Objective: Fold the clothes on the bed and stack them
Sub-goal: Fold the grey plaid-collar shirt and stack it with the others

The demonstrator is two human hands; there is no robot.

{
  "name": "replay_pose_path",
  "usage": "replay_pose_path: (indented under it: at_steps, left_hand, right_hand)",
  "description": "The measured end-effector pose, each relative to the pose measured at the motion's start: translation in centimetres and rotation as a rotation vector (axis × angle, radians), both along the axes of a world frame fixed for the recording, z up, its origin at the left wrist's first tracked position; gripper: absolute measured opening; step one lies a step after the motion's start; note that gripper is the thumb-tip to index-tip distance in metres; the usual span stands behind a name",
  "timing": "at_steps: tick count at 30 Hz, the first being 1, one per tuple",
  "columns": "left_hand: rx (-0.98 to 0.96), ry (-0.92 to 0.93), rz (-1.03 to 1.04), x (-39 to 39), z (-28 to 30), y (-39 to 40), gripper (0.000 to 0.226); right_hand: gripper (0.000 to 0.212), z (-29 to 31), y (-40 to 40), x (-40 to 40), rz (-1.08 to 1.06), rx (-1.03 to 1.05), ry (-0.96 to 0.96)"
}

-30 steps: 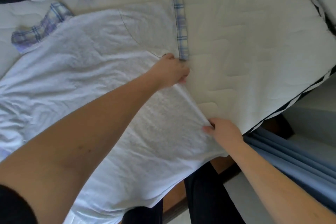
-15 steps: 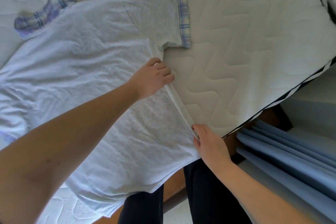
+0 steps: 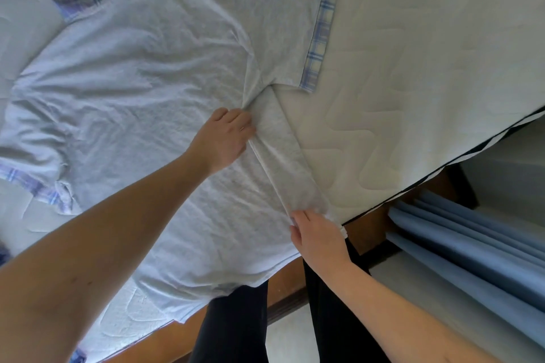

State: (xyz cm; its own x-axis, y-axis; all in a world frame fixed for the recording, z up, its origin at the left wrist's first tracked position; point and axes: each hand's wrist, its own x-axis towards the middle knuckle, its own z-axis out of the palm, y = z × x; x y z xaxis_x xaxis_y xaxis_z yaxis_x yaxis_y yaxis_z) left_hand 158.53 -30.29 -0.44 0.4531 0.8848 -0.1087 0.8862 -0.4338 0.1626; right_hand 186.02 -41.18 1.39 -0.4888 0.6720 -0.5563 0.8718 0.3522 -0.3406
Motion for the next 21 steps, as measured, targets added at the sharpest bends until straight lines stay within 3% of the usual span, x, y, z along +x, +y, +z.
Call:
replay_pose_path:
  at_steps: [3, 6, 8, 10, 12, 17, 21]
  left_hand:
    - [-0.042, -0.232, 0.355, 1.3, 0.3, -1.1, 0.026]
    - [-0.3, -0.519, 0.9, 2.9, 0.4, 0.1, 0.053]
    - [-0.42, -0.6, 1.128, 3.3, 0.1, 1.6, 0.056]
    - [-0.466, -0.509, 1.125, 3.5, -0.4, 2.5, 0.035]
    - [-0.499, -0.429, 1.1, 3.6, -0.7, 2.7, 0.016]
    - [-0.526, -0.484, 1.159, 2.9, -1.1, 1.4, 0.02]
    - [-0.662, -0.683, 1.204, 2.8, -1.6, 0.5, 0.026]
  right_hand:
    - [0.027, -0.1, -0.6, 1.2, 0.02, 0.054, -0.125]
    - [0.052, -0.7, -0.9, 1.9, 0.09, -0.05, -0.297]
    - [0.055, -0.8, -1.0, 1.6, 0.109, -0.023, -0.373]
    - [0.048, -0.6, -0.9, 1.1, 0.125, -0.019, -0.412]
    - [0.053, -0.5, -0.6, 0.9, 0.074, -0.007, -0.332]
    - [0.037, -1.2, 3.0, 1.7, -0.509, 0.087, 0.116]
    - [0.044, -2.1, 8.9, 0.3, -0.735, -0.189, 0.194]
